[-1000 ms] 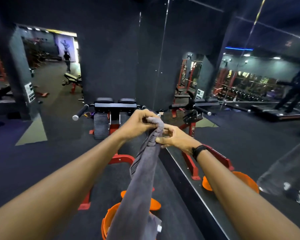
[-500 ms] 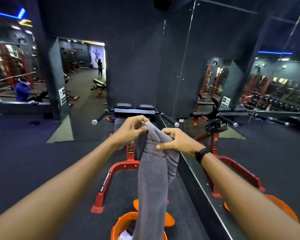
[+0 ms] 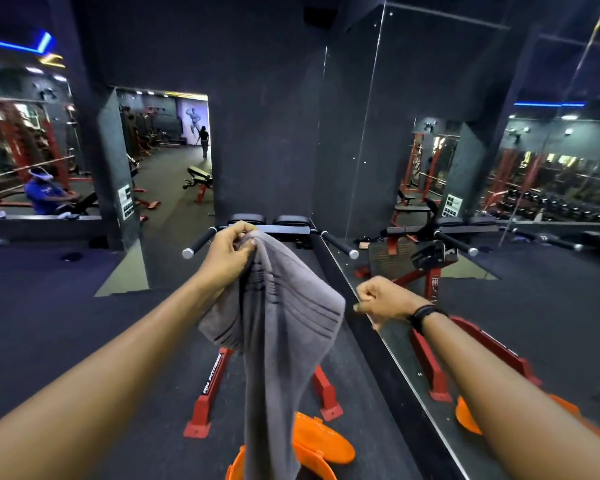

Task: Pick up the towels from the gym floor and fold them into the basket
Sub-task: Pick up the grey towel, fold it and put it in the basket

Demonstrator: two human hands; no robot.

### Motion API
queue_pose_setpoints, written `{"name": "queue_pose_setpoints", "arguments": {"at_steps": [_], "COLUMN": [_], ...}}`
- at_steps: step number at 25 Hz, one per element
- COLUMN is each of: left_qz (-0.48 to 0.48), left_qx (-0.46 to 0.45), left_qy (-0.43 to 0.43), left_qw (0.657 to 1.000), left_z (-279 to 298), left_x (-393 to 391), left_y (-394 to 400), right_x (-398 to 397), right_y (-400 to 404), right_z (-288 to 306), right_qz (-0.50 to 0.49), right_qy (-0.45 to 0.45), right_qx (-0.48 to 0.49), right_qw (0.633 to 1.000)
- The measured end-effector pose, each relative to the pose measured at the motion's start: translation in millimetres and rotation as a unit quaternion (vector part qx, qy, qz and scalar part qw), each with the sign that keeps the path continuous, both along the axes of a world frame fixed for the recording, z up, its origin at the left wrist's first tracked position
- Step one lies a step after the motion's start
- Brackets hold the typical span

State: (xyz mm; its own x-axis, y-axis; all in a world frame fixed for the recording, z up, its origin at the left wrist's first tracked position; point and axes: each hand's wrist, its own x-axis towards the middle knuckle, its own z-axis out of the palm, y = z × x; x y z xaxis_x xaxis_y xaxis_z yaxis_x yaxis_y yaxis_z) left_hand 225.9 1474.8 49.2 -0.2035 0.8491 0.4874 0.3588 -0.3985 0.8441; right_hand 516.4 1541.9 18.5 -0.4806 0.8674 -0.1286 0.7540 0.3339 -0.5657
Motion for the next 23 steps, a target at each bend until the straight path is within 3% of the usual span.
{"name": "queue_pose_setpoints", "arguments": {"at_steps": [1, 3, 8, 12, 15, 16, 17, 19, 20, 23], "left_qz": [-0.022, -0.086, -0.161, -0.101, -0.024, 0.001, 0.027, 0.085, 0.101, 0.017], "left_qx": [-0.001, -0.001, 0.001, 0.010, 0.017, 0.012, 0.005, -0.024, -0.042, -0.067], "left_qy": [0.022, 0.086, 0.195, 0.185, 0.159, 0.140, 0.120, 0.119, 0.138, 0.183], "left_qw": [1.000, 0.993, 0.968, 0.978, 0.987, 0.990, 0.992, 0.989, 0.984, 0.981], "left_z": [1, 0, 4, 3, 4, 4, 4, 1, 0, -3], "left_x": [1, 8, 19, -1, -13, -16, -19, -21, -19, 0], "left_y": [0, 1, 3, 2, -3, -4, -5, -4, -4, -5], "right_x": [-5, -26, -81, -75, -58, -52, -49, -51, -58, -88], "right_y": [0, -9, -23, -13, -10, -11, -11, -15, -18, -33], "right_z": [3, 15, 31, 20, 6, 3, 3, 7, 11, 25], "right_qz": [0.009, 0.052, 0.140, 0.140, 0.103, 0.070, 0.040, 0.021, 0.036, 0.066], "right_qy": [0.084, 0.156, 0.183, 0.050, -0.174, -0.205, -0.173, 0.007, 0.078, 0.191], "right_qx": [0.029, 0.077, 0.112, 0.103, 0.079, 0.070, 0.036, -0.044, -0.034, -0.008], "right_qw": [0.996, 0.983, 0.967, 0.984, 0.976, 0.974, 0.983, 0.999, 0.996, 0.979]}}
